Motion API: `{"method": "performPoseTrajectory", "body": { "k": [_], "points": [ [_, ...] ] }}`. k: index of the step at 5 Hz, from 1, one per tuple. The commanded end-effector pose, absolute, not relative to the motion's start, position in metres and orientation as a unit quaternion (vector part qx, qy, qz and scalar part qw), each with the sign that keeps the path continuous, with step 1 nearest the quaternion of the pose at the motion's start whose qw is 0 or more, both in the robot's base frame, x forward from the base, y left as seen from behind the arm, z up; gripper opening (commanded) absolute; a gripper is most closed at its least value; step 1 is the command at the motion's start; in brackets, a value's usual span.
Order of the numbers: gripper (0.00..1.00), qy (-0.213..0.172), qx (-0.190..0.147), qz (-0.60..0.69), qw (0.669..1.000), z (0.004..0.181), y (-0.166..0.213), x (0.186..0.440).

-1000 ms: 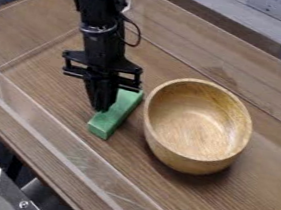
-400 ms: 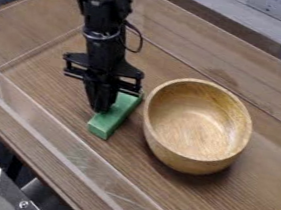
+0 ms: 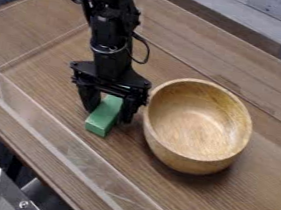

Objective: Put the green block in the brown bowl

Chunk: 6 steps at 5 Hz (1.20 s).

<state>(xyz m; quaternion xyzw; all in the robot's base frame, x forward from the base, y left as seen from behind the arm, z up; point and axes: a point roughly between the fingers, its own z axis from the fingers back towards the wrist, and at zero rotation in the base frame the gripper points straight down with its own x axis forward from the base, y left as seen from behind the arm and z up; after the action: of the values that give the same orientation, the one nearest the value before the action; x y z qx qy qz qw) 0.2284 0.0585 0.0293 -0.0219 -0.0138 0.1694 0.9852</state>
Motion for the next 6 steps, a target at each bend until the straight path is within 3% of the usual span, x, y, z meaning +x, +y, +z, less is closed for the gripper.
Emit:
{"method": "performPoseTrajectory", "body": {
  "k": [1, 4, 6],
  "points": [
    [0.00, -0.040, -0.010, 0.177, 0.983, 0.039, 0.061, 0.236],
    [0.00, -0.063, 0.014, 0.174, 0.983, 0.064, 0.054, 0.248],
    [0.00, -0.100, -0.010, 0.182, 0.978, 0.076, 0.049, 0.260]
  ]
}}
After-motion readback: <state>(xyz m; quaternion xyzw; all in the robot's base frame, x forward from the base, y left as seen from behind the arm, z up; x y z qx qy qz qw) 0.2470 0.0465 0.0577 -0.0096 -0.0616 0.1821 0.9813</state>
